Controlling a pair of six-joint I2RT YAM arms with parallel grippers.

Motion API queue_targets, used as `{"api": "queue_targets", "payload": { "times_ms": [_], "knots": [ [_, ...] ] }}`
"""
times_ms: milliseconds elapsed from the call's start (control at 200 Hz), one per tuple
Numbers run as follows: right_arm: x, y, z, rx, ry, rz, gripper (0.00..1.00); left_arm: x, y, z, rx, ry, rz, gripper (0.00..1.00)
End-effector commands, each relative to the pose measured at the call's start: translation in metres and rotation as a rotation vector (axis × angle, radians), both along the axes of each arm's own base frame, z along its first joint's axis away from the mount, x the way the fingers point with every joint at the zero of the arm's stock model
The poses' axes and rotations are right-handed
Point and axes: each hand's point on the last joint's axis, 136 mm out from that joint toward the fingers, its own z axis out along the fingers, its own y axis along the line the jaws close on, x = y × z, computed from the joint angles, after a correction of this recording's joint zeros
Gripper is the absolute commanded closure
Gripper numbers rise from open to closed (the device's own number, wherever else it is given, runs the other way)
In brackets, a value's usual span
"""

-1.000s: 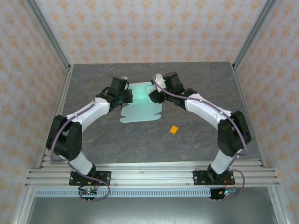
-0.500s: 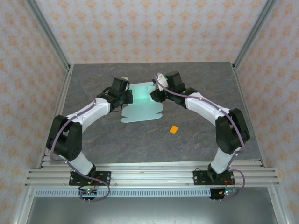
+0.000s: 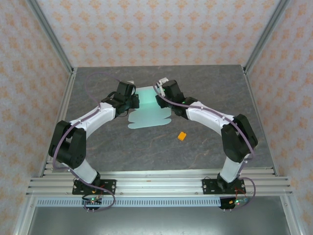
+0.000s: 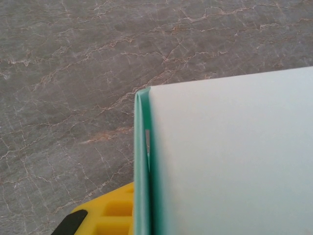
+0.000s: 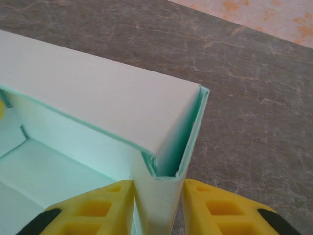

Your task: Fold the paper box

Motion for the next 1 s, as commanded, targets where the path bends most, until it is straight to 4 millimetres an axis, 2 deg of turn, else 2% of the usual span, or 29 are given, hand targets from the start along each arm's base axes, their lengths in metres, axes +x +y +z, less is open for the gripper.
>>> {"api": "queue_targets", "payload": {
  "times_ms": [0,270,515,996],
  "knots": [
    [0.017,-0.007,0.007,-0.03,-0.052,-0.164,0.74,-0.006,-0.037,0.014,-0.058,-0.024,-0.129,0.93],
    [0.02,-0.022,0.003,-0.136,-0.073,-0.349,0.83,-0.005,-0.036,0.012,-0.052,-0.02,-0.122,0.93],
    [0.024,-0.038,-0.003,-0.211,-0.086,-0.434,0.91,-0.005,-0.035,0.011,-0.049,-0.019,-0.117,0.93],
    [0.028,-0.068,-0.008,-0.384,-0.114,-0.594,0.91,-0.004,-0.029,0.006,-0.025,-0.013,-0.089,0.93]
  ]
}}
